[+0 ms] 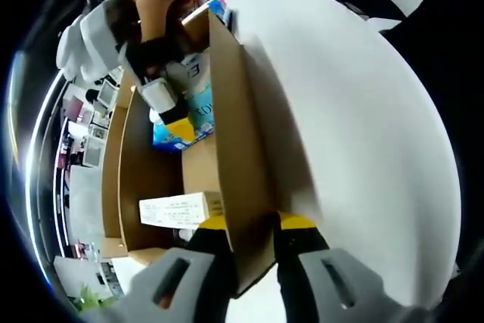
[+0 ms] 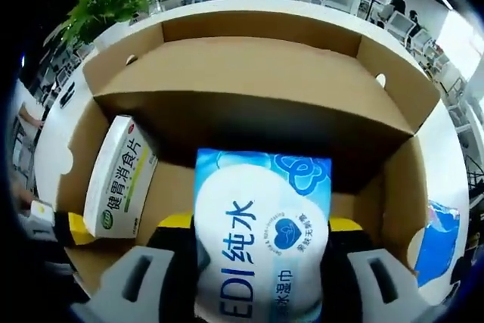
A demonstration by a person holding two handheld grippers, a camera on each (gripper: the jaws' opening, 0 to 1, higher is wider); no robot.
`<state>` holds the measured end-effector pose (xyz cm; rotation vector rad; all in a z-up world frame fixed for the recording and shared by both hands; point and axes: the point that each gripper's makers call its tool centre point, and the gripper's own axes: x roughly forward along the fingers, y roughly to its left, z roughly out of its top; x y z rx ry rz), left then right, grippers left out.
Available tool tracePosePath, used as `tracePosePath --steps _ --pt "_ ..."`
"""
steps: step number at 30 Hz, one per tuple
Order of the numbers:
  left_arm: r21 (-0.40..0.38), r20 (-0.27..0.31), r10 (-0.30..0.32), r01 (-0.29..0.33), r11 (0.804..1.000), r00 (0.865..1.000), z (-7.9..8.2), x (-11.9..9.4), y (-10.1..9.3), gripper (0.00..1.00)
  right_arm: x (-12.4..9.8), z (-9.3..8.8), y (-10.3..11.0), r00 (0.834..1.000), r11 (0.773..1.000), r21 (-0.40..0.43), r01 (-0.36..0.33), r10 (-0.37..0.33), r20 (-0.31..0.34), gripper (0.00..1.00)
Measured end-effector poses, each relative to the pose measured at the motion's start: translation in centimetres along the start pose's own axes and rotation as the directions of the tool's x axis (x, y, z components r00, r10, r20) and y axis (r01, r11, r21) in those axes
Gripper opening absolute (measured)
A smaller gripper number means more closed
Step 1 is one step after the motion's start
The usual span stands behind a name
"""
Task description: Operate the shoe box by opening the lid, removing the specified soft item, and placing it in the target area until the item is outside and the box remains undamaged.
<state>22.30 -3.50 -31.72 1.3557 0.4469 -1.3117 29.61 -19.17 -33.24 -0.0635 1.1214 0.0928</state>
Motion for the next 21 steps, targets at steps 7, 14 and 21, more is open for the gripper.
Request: tracePosePath --steps 7,14,21 --pt "0.002 0.003 0.001 -0.001 1.000 1.000 0.09 0.00 0.00 0.18 0.06 0.07 -0.15 0.998 1.000 -0.023 -0.019 0.018 -0.054 0.61" --pt "0.006 0.001 0.012 -0.012 1.000 1.000 0.37 0.08 0.07 0.18 0.06 0.41 -0.30 0.997 0.996 -0.068 -0.049 0.045 -0.070 0.61" --pt "0.002 -0.004 0.015 -0.015 1.000 1.000 0.36 0.03 0.07 0.18 -0.70 0.53 -0.84 0.996 0.995 -0.090 -0.041 0.033 -0.088 0.60"
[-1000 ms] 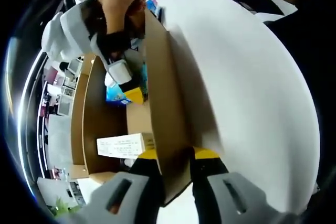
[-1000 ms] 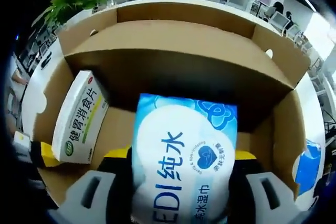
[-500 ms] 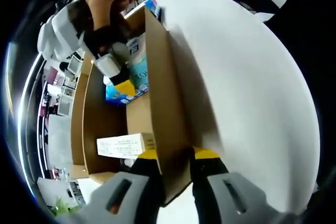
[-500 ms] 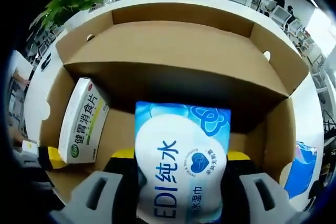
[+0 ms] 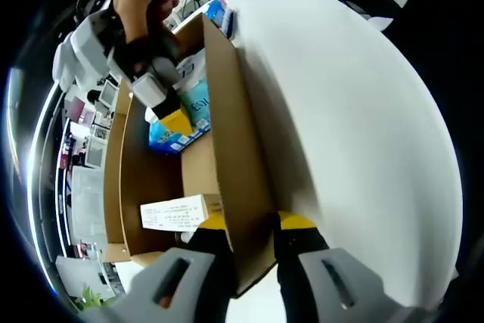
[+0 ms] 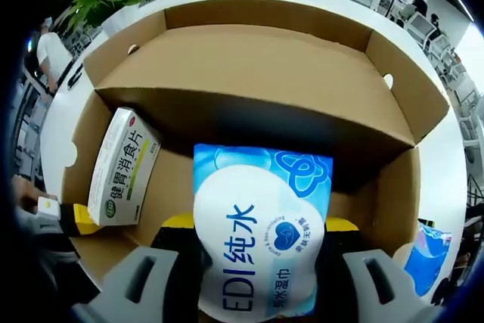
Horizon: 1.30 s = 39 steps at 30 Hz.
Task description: Operate the shoe box by opening the lid, removing the specified soft item, and placing it in the target area until the item is outside and the box remains undamaged.
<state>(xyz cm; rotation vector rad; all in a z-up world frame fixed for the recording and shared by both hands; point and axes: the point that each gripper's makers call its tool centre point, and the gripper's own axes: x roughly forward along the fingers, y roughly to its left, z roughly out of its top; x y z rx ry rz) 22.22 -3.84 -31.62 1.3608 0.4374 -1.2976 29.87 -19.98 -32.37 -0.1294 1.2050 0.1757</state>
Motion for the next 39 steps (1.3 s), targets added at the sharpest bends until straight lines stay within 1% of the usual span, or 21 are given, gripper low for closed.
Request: tracePosePath --steps 5,12,15,17,20,22,24,25,26,27,29,30,31,32,33,35,39 --pt "-0.002 -0.001 0.002 -0.002 1.000 1.000 0.0 0.0 0.0 0.18 -1.6 0.4 -0.4 1.000 1.000 -0.016 0.013 -0.013 0.014 0.59" --pt "0.003 0.000 0.001 -0.001 1.000 1.000 0.0 0.0 -0.1 0.18 -3.3 0.5 -0.9 0.999 0.999 -0.025 -0.031 0.032 0.012 0.59" --pt "0.002 -0.001 0.001 -0.001 1.000 1.000 0.0 0.0 -0.1 0.18 -4.2 0.7 -0.9 0.999 0.998 -0.042 -0.038 0.039 0.011 0.59" --pt "0.003 -0.001 0.001 -0.001 1.000 1.000 0.0 0.0 -0.1 0.18 -4.8 1.0 -0.8 0.999 0.996 -0.077 -0.040 0.041 0.015 0.59" --pt "0.002 -0.002 0.001 -0.001 1.000 1.000 0.0 0.0 -0.1 0.18 -6.1 1.5 -1.0 0.999 0.993 -0.108 -0.048 0.050 0.015 0.59" --pt "0.002 -0.002 0.001 -0.001 1.000 1.000 -0.1 -0.1 -0.1 0.18 -7.0 1.6 -1.0 0.998 0.987 -0.151 -0.053 0.055 0.014 0.59" --pt "0.002 -0.003 0.001 -0.001 1.000 1.000 -0.1 -0.1 -0.1 0.18 -7.5 1.8 -1.3 0.998 0.982 -0.176 -0.061 0.064 0.009 0.59" --pt "0.001 -0.003 -0.002 0.002 1.000 1.000 -0.1 -0.1 -0.1 0.18 -7.7 2.1 -1.3 0.996 0.969 -0.233 -0.080 0.087 0.017 0.59" --pt "0.007 0.004 -0.002 0.002 1.000 1.000 0.0 0.0 -0.1 0.18 -8.2 2.0 -1.4 0.996 0.964 -0.252 -0.084 0.090 0.011 0.59" --pt "0.000 0.000 -0.002 0.002 1.000 1.000 0.0 0.0 -0.1 0.19 -8.4 1.6 -1.1 0.995 0.966 -0.243 -0.093 0.096 0.000 0.59" --pt "0.007 -0.002 0.000 0.000 1.000 1.000 0.0 0.0 -0.1 0.19 -8.7 1.2 -0.6 0.994 0.951 -0.290 -0.107 0.108 -0.012 0.59" --pt "0.004 -0.004 0.000 0.000 1.000 1.000 0.0 0.0 -0.1 0.19 -9.0 1.2 -0.7 0.995 0.951 -0.293 -0.096 0.097 -0.010 0.59" --pt "0.004 -0.004 0.001 -0.001 1.000 1.000 0.0 0.0 -0.1 0.19 -9.2 1.1 -0.7 0.996 0.947 -0.310 -0.083 0.084 -0.012 0.59" --pt "0.002 -0.004 0.001 -0.001 1.000 1.000 -0.1 0.0 -0.1 0.19 -9.5 1.0 -1.1 0.998 0.927 -0.369 -0.067 0.066 -0.016 0.59" --pt "0.002 -0.004 0.000 0.000 1.000 1.000 -0.1 0.0 -0.1 0.19 -9.7 0.9 -1.1 0.998 0.916 -0.395 -0.062 0.057 -0.024 0.59" --pt "0.001 -0.004 0.001 -0.001 1.000 1.000 -0.1 0.0 0.0 0.19 -10.1 0.4 -1.5 0.998 0.913 -0.404 -0.052 0.041 -0.037 0.59" --pt "0.001 -0.004 0.001 -0.001 1.000 1.000 -0.1 -0.1 0.0 0.19 -10.8 -0.1 -2.4 0.998 0.905 -0.423 -0.050 0.034 -0.045 0.59"
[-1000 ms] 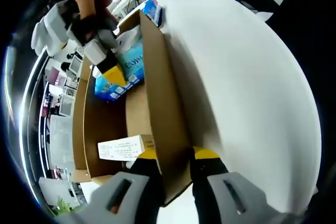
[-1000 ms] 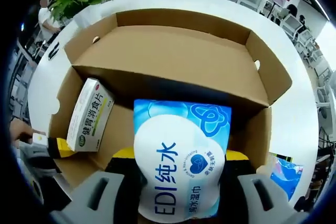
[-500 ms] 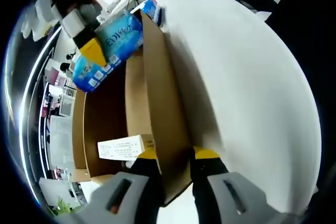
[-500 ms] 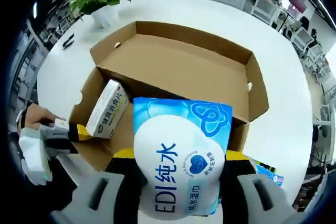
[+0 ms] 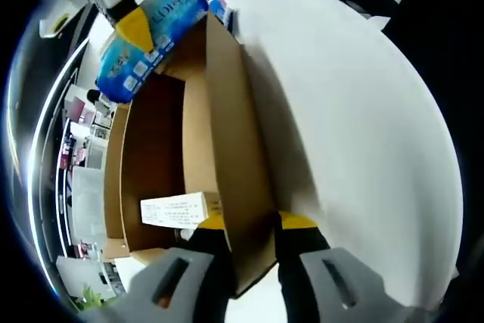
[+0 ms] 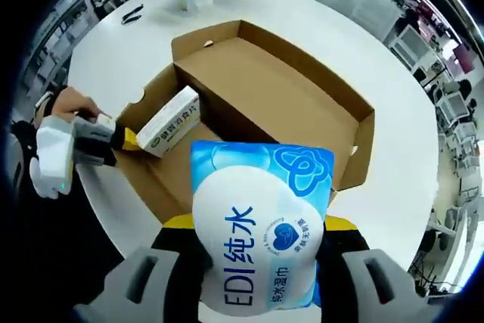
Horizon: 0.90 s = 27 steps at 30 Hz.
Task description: Operate the shoe box by opening the lid, removing the specified soft item, and placing it in the target area until the item is outside and the box remains undamaged.
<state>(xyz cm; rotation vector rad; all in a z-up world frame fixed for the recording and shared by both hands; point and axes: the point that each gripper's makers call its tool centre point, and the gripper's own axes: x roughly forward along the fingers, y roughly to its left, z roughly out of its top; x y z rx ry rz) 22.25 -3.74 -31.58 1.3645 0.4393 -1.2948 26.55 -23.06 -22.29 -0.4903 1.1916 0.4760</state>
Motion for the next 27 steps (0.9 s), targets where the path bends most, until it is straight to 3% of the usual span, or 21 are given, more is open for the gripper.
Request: tracePosePath --steps 10,15,27 --pt "-0.002 -0.002 0.000 0.000 1.000 1.000 -0.1 0.1 0.2 0.19 -3.0 -2.5 -1.6 0.999 0.998 -0.039 0.039 -0.040 -0.020 0.59" --pt "-0.006 -0.006 0.000 0.000 1.000 1.000 -0.1 0.2 0.2 0.19 -4.2 -3.9 -2.2 0.999 0.994 -0.101 0.042 -0.043 -0.005 0.59" --pt "-0.008 -0.009 -0.002 0.001 1.000 1.000 -0.1 0.1 0.1 0.19 -5.5 -8.5 -2.8 0.998 0.977 -0.212 0.036 -0.044 -0.034 0.59"
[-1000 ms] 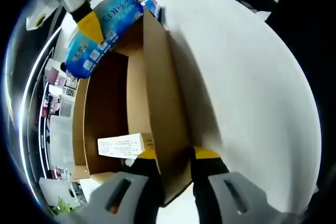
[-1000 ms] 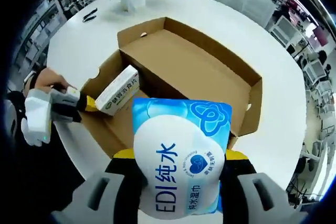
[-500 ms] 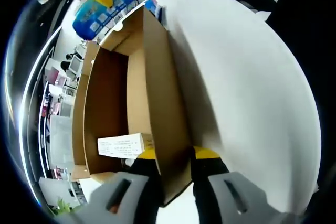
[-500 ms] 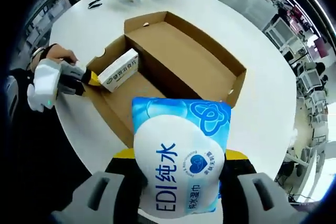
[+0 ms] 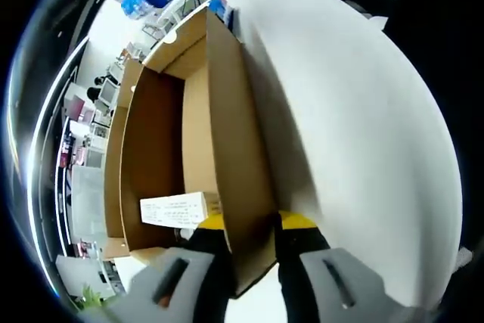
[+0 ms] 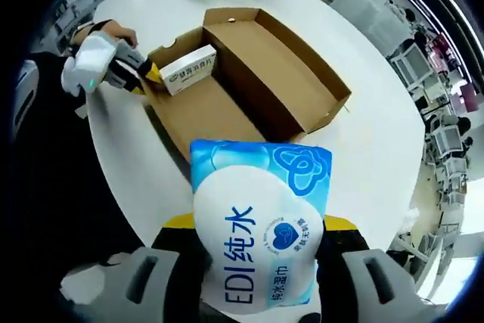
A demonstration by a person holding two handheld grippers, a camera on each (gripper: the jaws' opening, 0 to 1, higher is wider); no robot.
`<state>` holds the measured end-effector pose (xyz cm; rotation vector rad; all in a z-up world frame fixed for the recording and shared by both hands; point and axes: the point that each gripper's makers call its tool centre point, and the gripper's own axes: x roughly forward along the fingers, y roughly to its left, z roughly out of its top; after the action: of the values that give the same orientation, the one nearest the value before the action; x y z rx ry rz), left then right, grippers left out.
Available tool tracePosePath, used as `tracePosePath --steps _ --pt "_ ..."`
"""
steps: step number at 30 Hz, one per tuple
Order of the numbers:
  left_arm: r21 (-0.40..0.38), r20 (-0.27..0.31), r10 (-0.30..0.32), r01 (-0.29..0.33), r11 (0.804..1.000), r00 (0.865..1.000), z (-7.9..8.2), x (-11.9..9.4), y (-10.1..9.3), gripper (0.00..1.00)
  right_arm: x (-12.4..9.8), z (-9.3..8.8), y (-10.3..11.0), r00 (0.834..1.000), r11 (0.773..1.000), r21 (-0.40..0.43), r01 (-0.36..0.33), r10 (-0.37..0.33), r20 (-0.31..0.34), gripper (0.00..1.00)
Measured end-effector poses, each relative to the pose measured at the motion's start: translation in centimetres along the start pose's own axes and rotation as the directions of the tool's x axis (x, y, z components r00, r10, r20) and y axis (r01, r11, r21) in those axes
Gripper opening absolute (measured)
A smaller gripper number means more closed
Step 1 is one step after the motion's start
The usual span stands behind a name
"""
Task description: Operate the shoe box by opening the lid, removing the specified soft item, and placing it in the target area until the item is outside and the box remains undamaged.
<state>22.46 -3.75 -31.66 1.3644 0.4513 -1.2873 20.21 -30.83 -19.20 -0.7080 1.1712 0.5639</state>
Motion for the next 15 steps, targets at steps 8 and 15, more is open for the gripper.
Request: tracePosePath --steps 8,15 --pt "-0.024 -0.013 -0.018 0.018 1.000 1.000 0.0 0.0 -0.1 0.18 -0.5 -1.3 -1.4 1.000 0.994 -0.111 0.003 -0.006 -0.020 0.59" --pt "-0.065 -0.005 -0.023 0.022 0.998 1.000 0.0 -0.1 -0.2 0.18 -0.1 -2.1 -2.0 1.000 0.978 -0.207 -0.027 0.023 -0.020 0.59"
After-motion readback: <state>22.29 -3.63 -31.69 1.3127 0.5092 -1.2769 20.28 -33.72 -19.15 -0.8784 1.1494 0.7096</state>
